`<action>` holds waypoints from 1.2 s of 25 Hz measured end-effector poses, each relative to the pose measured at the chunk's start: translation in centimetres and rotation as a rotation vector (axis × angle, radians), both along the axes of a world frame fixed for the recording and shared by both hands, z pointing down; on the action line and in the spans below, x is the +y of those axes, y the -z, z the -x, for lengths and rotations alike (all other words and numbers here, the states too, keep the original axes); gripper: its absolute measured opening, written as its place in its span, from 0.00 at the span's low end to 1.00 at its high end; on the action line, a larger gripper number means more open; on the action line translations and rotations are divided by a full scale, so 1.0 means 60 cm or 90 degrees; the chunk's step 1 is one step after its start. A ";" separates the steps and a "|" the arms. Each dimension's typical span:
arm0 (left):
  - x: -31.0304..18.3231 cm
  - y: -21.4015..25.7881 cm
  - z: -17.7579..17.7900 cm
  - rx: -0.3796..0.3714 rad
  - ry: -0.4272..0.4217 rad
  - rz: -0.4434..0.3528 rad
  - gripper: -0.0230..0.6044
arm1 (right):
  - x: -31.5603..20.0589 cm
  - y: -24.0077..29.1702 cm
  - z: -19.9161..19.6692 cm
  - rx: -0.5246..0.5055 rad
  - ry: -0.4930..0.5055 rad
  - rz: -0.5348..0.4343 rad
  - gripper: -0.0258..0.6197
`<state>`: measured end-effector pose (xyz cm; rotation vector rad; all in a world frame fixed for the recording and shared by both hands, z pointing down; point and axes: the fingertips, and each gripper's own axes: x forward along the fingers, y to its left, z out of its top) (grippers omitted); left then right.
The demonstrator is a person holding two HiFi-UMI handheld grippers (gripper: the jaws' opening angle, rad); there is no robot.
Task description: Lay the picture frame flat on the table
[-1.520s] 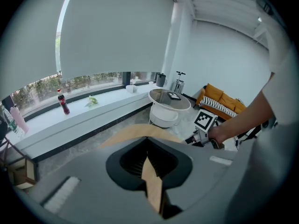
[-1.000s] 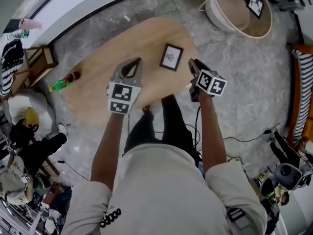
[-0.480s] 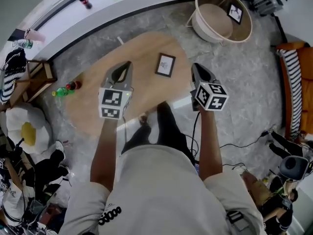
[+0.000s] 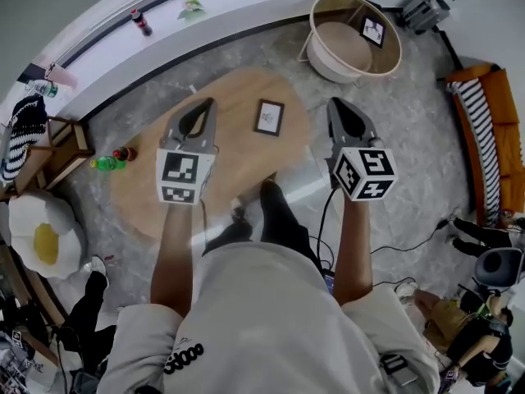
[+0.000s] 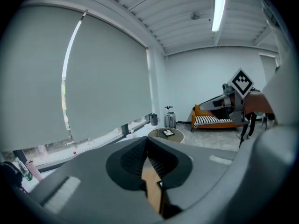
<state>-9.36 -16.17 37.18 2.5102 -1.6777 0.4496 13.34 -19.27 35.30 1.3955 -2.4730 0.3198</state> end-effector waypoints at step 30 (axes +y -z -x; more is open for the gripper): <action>0.168 0.288 -0.022 -0.024 -0.079 -0.219 0.05 | 0.205 0.287 0.051 0.052 0.049 -0.215 0.04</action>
